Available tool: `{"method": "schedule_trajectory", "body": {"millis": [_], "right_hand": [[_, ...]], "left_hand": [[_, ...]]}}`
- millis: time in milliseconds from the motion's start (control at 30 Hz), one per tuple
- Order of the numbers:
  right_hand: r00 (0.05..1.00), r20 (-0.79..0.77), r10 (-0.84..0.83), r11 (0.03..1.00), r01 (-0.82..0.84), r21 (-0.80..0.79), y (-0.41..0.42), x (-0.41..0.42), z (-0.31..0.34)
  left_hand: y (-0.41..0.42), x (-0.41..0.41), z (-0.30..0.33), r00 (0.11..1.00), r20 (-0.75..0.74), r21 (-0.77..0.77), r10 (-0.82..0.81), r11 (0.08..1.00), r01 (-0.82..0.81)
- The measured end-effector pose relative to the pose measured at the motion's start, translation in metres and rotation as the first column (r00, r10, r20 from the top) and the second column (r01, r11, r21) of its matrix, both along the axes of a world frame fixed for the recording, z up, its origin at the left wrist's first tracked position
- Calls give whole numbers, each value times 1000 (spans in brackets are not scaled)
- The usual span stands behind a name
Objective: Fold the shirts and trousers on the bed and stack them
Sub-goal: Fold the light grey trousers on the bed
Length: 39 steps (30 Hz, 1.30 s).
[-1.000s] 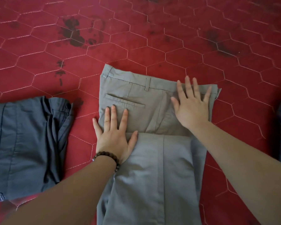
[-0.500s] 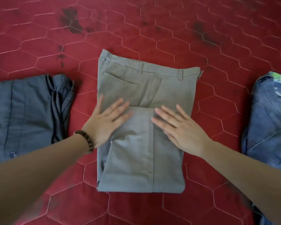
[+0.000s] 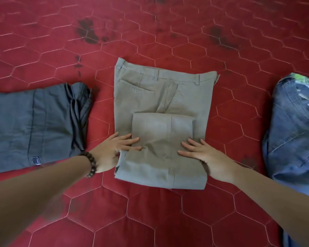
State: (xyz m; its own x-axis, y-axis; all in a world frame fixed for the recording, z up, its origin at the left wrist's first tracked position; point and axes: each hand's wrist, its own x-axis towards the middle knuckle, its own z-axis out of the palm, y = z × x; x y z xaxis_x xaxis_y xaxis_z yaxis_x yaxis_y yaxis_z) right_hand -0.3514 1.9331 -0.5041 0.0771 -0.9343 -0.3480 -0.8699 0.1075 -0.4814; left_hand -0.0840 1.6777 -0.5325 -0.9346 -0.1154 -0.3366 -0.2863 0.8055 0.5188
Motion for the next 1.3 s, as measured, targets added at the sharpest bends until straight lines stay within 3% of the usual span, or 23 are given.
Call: {"method": "schedule_trajectory", "body": {"millis": [67, 133, 167, 233, 267, 333, 400, 433, 467, 500, 600, 700, 800, 900, 1033, 1100, 1167, 1233, 1300], "right_hand": [[949, 222, -225, 971, 200, 131, -2, -2, 18], [783, 340, -521, 846, 421, 326, -5, -6, 50], [706, 358, -611, 789, 508, 344, -9, -12, 65], [646, 405, -647, 754, 621, 216, -27, -22, 87], [579, 466, -669, 709, 685, 168, -38, -26, 91], [388, 546, -743, 555, 812, 179, -62, -31, 87], [211, 554, -805, 436, 843, 313, -81, -31, 68], [174, 531, -829, 410, 836, 365, -86, -27, 60], [194, 503, -842, 408, 839, 359, -89, -27, 47], [255, 453, -855, 424, 845, 325, -91, -27, 39], [371, 344, -863, 440, 886, 146, -99, -30, 32], [344, 354, -869, 392, 918, 69, -95, -26, 31], [349, 190, -918, 380, 911, 160, -84, -14, 13], [308, 98, -946, 323, 912, 251, -88, -17, 14], [190, 241, -952, 259, 919, 299, -109, -25, 38], [246, 213, -946, 284, 943, 174, -117, -24, 37], [333, -2, -943, 332, 943, 16, -121, -16, 30], [390, -201, -899, 435, 848, -302, -125, -5, 26], [528, -263, -807, 577, 615, -537, -142, 5, 24]], "left_hand": [[-10, 0, 7, 955, 164, 302, 245, 909, -286], [-22, -6, 30, 870, 221, 477, 440, 730, -490], [-28, -13, 46, 857, 190, 525, 479, 688, -501], [-33, -36, 79, 853, 138, 634, 504, 617, -467], [-35, -51, 95, 821, 111, 663, 559, 574, -480], [-41, -77, 94, 665, 96, 616, 741, 481, -624], [-48, -93, 75, 495, 109, 551, 862, 362, -752], [-47, -99, 65, 451, 153, 532, 879, 312, -787], [-46, -101, 57, 445, 195, 504, 874, 300, -810], [-44, -104, 52, 481, 174, 448, 859, 366, -816], [-50, -111, 55, 534, -49, 275, 844, 525, -805], [-62, -118, 64, 540, -202, 299, 817, 576, -760], [-55, -125, 53, 639, -146, 184, 755, 656, -732], [-53, -130, 41, 631, -134, 171, 764, 645, -745], [-62, -134, 41, 613, -160, 55, 774, 627, -777], [-57, -143, 48, 599, -195, -75, 776, 597, -798], [-46, -150, 52, 612, -319, -242, 724, 562, -791], [-32, -159, 53, 745, -429, -324, 511, 684, -654], [-17, -167, 49, 897, -367, -417, 248, 818, -397]]}}
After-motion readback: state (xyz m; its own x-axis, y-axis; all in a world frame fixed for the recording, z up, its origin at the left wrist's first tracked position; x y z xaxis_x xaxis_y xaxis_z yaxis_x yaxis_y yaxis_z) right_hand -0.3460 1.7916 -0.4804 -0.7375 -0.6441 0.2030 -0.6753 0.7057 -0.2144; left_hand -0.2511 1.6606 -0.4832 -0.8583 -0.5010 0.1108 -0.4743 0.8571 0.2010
